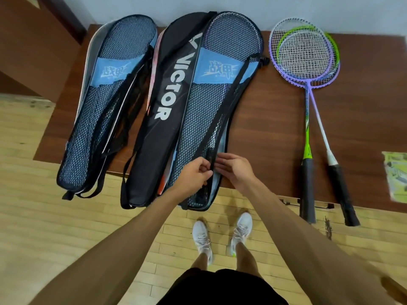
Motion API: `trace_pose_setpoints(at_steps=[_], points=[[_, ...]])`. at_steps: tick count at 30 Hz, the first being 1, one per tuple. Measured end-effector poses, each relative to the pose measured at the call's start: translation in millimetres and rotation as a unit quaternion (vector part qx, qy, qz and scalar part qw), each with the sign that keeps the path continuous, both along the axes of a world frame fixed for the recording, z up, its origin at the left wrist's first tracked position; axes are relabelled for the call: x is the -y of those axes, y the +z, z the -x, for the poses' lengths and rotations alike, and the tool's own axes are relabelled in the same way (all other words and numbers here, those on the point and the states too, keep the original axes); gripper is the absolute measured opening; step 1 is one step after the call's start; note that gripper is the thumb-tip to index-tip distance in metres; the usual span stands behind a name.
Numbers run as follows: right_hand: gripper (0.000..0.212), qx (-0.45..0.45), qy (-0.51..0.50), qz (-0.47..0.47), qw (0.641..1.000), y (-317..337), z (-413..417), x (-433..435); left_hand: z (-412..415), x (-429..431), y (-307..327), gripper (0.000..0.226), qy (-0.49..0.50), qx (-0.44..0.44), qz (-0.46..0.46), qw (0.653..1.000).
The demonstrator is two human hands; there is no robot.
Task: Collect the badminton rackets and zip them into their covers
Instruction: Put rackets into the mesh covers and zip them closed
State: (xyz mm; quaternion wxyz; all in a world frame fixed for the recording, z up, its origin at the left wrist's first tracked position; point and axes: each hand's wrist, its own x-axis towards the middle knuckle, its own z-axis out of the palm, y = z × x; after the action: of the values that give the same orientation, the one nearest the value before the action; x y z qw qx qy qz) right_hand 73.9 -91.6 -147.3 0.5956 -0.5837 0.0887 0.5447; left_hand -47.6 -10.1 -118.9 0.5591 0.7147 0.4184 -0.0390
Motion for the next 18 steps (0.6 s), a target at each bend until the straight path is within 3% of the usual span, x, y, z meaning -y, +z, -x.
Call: trace_pose_setpoints(at_steps=[6, 12, 14, 18], points=[[0.035, -0.029, 0.104, -0.065, 0.992, 15, 12, -19, -5, -13, 26, 0.016, -0.020, 0.031, 0.019, 0.999], [0.024, 0.119, 0.074, 0.082, 0.987, 23, -9, 4, -5, -18, 14, 0.004, -0.092, -0.031, -0.064, 0.993], [0.022, 0.187, 0.107, 0.139, 0.967, 27, -18, 21, -9, -15, 13, 0.004, -0.111, -0.037, -0.100, 0.988], [0.019, 0.373, 0.208, 0.238, 0.872, 43, -37, 51, -29, -9, 23, 0.004, -0.154, -0.038, -0.113, 0.981]])
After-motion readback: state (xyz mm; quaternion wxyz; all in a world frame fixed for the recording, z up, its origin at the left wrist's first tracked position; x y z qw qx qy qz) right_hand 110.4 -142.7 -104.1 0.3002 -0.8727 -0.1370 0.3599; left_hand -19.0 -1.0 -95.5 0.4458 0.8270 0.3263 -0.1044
